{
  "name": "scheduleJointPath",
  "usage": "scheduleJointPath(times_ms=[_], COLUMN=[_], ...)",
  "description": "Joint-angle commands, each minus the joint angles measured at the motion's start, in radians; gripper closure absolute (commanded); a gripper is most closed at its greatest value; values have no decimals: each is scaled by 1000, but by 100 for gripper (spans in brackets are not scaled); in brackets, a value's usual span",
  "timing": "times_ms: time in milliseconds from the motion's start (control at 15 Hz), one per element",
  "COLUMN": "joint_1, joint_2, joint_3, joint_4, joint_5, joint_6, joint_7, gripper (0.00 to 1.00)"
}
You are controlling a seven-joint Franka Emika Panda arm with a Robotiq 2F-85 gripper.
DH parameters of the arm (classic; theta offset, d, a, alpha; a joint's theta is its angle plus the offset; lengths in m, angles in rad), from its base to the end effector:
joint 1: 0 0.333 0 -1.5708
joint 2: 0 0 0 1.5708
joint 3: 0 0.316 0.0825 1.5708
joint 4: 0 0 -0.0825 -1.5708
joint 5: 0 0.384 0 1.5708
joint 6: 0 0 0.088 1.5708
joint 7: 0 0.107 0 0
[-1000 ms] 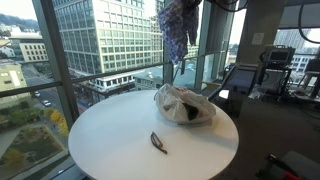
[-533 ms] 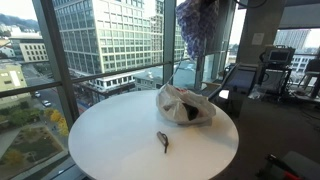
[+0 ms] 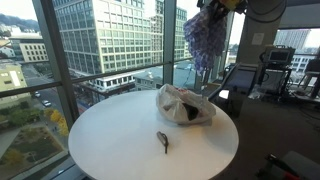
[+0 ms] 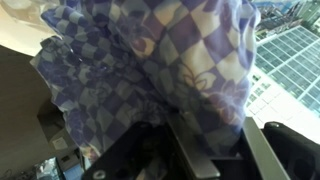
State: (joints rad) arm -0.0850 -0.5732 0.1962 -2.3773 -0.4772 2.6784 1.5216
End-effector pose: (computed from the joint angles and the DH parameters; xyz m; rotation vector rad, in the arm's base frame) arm 0.4259 0.0796 0.6233 -2.2312 1.3040 -1.2920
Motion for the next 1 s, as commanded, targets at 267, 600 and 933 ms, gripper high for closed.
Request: scheduleJointPath(times_ms=[267,600,933], joint_1=[-52,-93,-170], joint_2=[136,327,489], joint_3=[51,118,171], joint_4=[-128,-86,-1], joint_5=[96,-17,-223], joint_6=[112,206,220], joint_7=[-70,-9,83], gripper=[88,88,88])
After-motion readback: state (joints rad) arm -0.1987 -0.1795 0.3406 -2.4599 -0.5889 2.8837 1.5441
